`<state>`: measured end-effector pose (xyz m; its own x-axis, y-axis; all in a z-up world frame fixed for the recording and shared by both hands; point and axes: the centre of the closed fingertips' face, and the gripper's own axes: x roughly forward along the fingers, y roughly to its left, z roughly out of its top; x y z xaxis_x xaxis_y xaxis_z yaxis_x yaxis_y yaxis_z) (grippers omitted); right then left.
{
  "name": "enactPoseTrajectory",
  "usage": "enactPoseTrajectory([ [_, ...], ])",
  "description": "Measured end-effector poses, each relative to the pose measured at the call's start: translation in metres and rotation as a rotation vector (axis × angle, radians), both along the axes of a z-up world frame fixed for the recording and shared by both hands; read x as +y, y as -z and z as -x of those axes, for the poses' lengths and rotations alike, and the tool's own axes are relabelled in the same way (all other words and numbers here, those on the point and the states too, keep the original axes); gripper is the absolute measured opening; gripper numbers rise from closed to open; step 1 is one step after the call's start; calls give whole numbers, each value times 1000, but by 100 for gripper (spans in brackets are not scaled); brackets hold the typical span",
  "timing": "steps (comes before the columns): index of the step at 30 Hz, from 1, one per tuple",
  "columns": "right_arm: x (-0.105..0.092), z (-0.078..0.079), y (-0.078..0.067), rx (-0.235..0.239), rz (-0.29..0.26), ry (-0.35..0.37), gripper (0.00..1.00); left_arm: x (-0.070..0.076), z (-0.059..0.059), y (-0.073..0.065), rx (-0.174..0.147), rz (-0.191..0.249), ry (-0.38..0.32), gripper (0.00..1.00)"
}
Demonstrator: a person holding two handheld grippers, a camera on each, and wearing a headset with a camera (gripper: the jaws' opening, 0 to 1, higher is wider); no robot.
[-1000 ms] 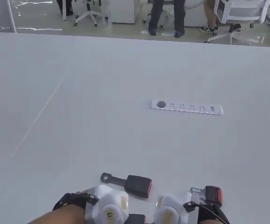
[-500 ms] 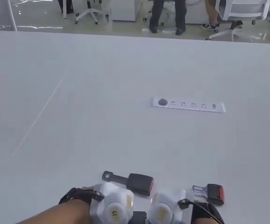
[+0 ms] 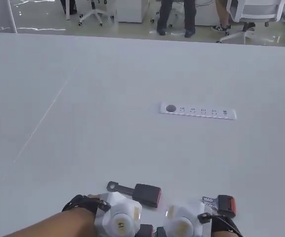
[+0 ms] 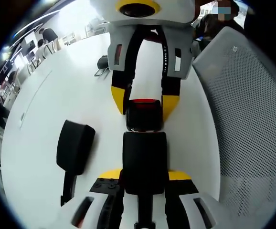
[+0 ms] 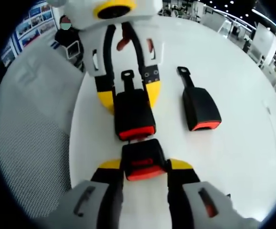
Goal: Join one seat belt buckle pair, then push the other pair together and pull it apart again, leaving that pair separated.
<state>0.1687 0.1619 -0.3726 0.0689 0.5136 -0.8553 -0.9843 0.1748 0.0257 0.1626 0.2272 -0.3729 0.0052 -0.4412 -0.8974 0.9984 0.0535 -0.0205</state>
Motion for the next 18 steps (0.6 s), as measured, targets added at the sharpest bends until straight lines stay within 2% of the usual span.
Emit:
enactPoseTrajectory([
  [3, 0, 3, 1, -22, -9, -16, 35, 2, -1, 0, 1, 13, -1, 34],
  [4, 0, 3, 1, -50, -12, -28, 35, 2, 0, 0, -5, 31, 5, 33],
  [7, -2, 7, 1, -61, -26, -29, 34, 4, 0, 1, -13, 52, 13, 33],
  [18, -3, 9, -2, -102, -82, -22, 33, 6, -2, 0, 1, 134, 6, 33],
])
